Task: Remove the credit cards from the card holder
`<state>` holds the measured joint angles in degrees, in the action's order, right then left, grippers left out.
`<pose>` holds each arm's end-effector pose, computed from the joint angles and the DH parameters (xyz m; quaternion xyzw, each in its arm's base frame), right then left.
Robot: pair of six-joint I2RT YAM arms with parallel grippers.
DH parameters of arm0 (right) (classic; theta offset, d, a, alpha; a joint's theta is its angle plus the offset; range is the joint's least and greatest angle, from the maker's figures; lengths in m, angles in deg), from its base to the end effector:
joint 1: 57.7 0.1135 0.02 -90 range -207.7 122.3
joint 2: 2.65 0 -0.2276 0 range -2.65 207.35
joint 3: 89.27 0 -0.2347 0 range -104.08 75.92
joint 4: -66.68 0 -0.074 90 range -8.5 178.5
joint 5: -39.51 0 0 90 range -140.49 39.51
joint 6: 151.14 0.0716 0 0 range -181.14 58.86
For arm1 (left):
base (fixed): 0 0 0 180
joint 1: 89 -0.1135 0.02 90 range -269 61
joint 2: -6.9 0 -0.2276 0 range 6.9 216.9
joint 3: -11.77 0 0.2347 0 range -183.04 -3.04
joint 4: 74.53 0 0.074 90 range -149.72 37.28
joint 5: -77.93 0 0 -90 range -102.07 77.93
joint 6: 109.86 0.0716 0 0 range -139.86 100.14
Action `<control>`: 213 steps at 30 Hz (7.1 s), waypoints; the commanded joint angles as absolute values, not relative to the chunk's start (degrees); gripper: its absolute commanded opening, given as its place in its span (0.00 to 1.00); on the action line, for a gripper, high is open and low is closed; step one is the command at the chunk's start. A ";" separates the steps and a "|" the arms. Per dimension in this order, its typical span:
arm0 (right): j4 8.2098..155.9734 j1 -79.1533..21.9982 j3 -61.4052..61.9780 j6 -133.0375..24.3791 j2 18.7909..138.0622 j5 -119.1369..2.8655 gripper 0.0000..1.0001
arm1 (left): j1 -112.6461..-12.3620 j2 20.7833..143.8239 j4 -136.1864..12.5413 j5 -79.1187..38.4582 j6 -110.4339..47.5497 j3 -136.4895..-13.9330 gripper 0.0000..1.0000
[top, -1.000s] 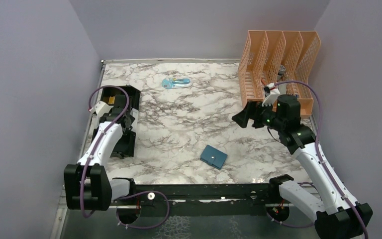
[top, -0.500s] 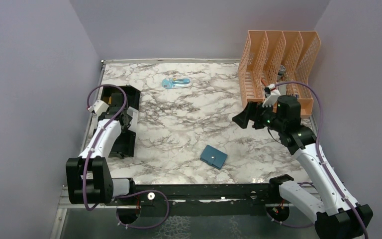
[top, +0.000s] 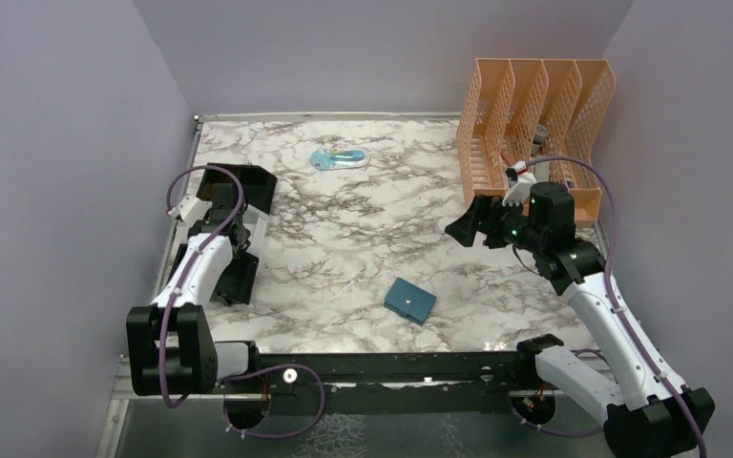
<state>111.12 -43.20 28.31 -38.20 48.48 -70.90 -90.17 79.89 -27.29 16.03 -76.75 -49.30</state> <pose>0.2120 0.0806 0.2595 -0.0204 0.8694 0.2979 0.3937 0.2526 0.0389 0.1649 -0.5102 0.7864 0.0864 0.3374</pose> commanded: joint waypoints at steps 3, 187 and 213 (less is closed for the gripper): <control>112.20 -43.64 28.73 -37.29 48.60 -69.06 1.00 | -90.52 77.38 -27.78 15.08 -75.95 -46.72 0.33; 62.19 -19.74 70.27 -5.64 58.10 -68.33 0.46 | -15.26 103.99 -36.11 14.12 -68.94 -57.22 0.18; 54.67 -19.74 70.72 -6.07 70.04 -67.42 0.01 | -15.19 94.92 -40.42 13.27 -67.34 -50.94 0.41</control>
<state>53.09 -19.73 69.05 -5.64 69.94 -69.67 -15.47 97.13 -43.99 14.32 -68.81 -52.25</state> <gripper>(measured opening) 0.034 0.298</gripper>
